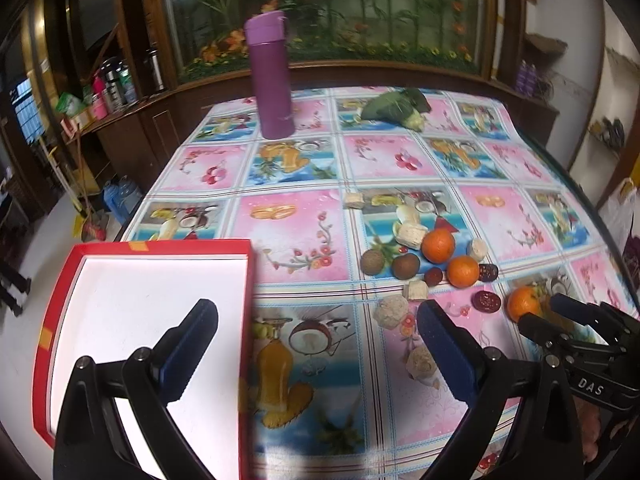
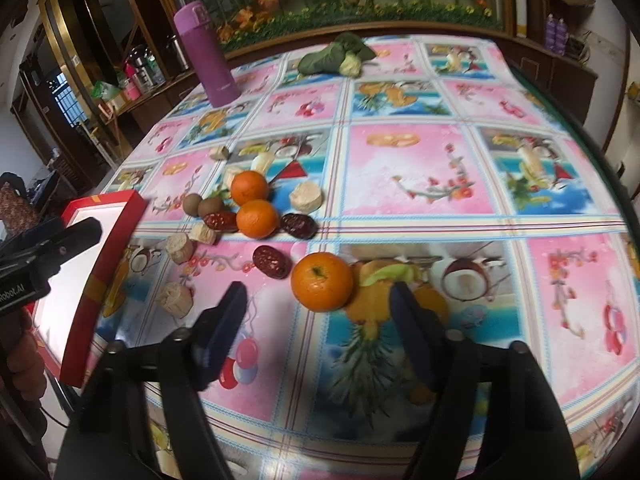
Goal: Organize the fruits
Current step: 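Grasp a mandarin orange with the left tool while the right tool grasps another orange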
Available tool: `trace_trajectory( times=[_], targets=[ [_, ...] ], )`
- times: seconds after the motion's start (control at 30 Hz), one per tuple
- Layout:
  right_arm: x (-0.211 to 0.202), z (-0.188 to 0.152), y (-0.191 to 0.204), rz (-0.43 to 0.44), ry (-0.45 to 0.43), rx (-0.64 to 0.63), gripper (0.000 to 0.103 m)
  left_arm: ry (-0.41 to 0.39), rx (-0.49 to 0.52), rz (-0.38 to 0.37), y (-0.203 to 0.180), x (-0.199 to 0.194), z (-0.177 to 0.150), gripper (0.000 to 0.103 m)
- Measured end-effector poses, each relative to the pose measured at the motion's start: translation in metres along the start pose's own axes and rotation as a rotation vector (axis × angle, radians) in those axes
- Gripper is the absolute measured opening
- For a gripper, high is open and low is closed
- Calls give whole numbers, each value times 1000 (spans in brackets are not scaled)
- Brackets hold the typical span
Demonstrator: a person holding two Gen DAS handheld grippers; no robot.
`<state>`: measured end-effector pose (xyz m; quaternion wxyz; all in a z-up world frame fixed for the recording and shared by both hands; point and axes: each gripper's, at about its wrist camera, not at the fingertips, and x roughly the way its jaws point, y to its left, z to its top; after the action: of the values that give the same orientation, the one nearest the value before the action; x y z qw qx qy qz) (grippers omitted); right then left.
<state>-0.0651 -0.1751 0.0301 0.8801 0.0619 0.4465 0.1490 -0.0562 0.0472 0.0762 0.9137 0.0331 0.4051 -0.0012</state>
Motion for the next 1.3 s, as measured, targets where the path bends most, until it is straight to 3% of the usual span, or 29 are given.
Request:
trace_trajectory(
  times=[0.2, 0.37, 0.57, 0.97, 1.3],
  targets=[
    [17, 1, -4, 19, 46, 23, 50, 18, 63, -43, -12, 7, 7, 90],
    [18, 1, -3, 9, 26, 9, 38, 35, 101, -110, -30, 13, 16, 77],
    [19, 1, -5, 23, 14, 4, 38, 60, 148, -168, -54, 22, 23, 68],
    [6, 8, -43, 31, -62, 158, 38, 164, 240, -255, -89, 57, 23, 50],
    [-7, 10, -51, 38, -124, 193, 37, 208, 284, -300, -103, 72, 26, 46]
  ],
)
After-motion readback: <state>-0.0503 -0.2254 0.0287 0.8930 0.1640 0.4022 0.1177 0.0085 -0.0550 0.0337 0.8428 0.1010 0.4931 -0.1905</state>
